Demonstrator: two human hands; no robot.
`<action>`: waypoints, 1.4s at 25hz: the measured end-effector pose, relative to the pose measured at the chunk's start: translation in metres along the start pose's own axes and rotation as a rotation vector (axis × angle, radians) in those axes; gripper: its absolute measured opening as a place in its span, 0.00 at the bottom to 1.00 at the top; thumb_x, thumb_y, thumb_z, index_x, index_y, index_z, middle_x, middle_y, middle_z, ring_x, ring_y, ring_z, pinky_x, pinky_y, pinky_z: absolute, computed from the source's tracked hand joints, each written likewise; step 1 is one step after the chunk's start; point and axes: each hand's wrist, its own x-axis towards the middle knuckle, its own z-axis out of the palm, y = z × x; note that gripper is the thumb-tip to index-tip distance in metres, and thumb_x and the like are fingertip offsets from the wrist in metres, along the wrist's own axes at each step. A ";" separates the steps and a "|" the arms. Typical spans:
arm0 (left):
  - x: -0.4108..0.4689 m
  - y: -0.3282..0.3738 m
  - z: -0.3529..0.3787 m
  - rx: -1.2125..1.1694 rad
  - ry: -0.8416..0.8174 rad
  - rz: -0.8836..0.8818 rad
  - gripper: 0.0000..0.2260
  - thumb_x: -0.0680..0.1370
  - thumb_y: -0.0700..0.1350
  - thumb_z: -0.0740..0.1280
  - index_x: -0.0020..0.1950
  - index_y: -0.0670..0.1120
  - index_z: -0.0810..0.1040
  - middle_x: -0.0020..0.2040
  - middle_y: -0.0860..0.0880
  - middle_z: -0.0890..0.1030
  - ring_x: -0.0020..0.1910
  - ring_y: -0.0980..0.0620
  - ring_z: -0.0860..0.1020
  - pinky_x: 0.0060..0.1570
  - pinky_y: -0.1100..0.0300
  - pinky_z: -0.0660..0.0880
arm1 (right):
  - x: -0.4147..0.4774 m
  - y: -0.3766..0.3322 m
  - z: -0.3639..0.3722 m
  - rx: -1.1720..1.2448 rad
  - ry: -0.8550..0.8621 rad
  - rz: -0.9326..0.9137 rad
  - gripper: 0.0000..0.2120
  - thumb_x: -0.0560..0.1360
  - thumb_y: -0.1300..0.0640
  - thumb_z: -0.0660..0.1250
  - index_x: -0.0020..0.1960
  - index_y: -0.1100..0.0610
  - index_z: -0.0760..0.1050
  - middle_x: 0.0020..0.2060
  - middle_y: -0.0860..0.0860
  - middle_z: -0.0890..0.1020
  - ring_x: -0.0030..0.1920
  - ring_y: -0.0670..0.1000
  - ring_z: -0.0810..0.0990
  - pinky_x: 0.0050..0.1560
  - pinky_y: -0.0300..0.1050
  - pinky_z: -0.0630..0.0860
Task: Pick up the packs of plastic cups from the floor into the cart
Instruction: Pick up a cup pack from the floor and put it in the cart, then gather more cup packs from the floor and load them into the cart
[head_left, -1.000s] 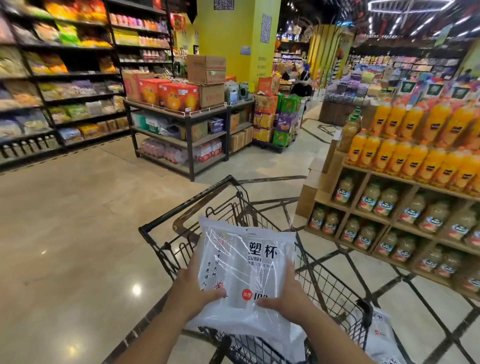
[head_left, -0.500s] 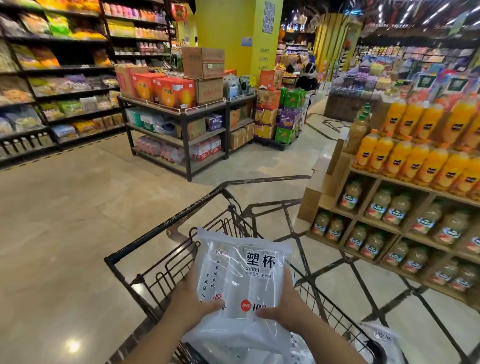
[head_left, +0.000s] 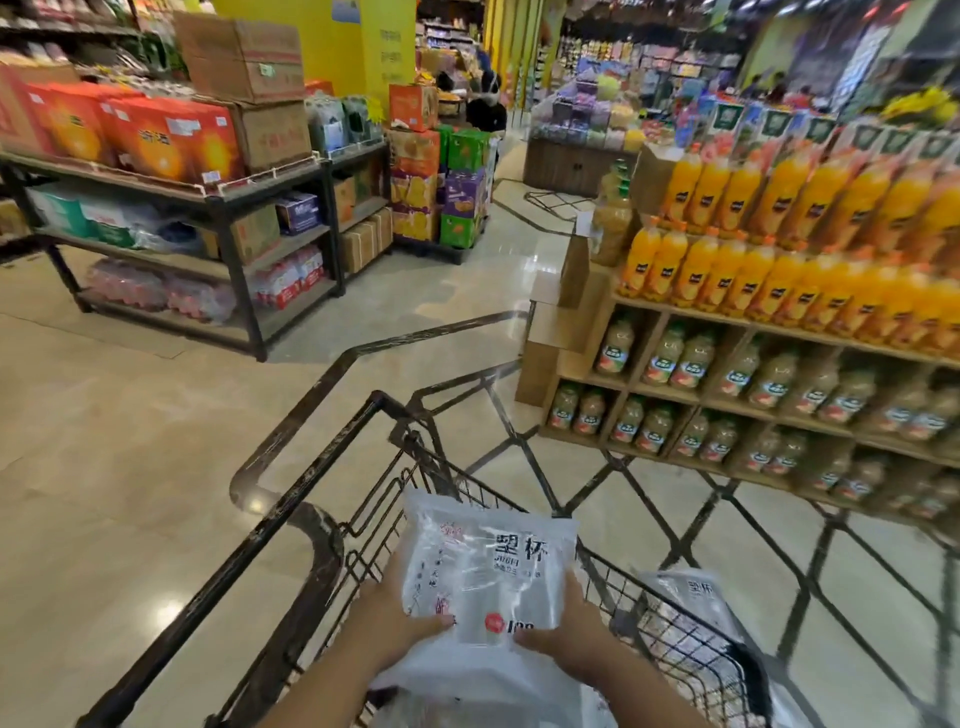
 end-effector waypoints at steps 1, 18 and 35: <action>0.005 -0.002 -0.001 0.003 -0.023 0.031 0.56 0.67 0.61 0.80 0.77 0.73 0.38 0.66 0.45 0.71 0.61 0.46 0.74 0.64 0.50 0.72 | -0.002 -0.001 0.005 0.005 0.013 0.014 0.76 0.50 0.26 0.80 0.82 0.46 0.37 0.76 0.59 0.65 0.73 0.60 0.69 0.70 0.55 0.70; 0.043 0.059 0.042 0.534 -0.215 0.592 0.50 0.68 0.70 0.72 0.82 0.62 0.48 0.83 0.53 0.54 0.81 0.47 0.55 0.76 0.44 0.60 | -0.066 0.041 0.010 0.016 0.398 0.232 0.44 0.78 0.38 0.67 0.84 0.50 0.48 0.81 0.55 0.52 0.79 0.58 0.61 0.76 0.55 0.62; -0.134 0.195 0.334 0.815 -0.590 1.048 0.49 0.70 0.71 0.70 0.83 0.59 0.47 0.83 0.51 0.53 0.81 0.47 0.54 0.78 0.48 0.58 | -0.318 0.345 -0.010 0.389 0.737 0.664 0.54 0.68 0.22 0.62 0.83 0.50 0.48 0.81 0.54 0.51 0.79 0.57 0.60 0.74 0.55 0.65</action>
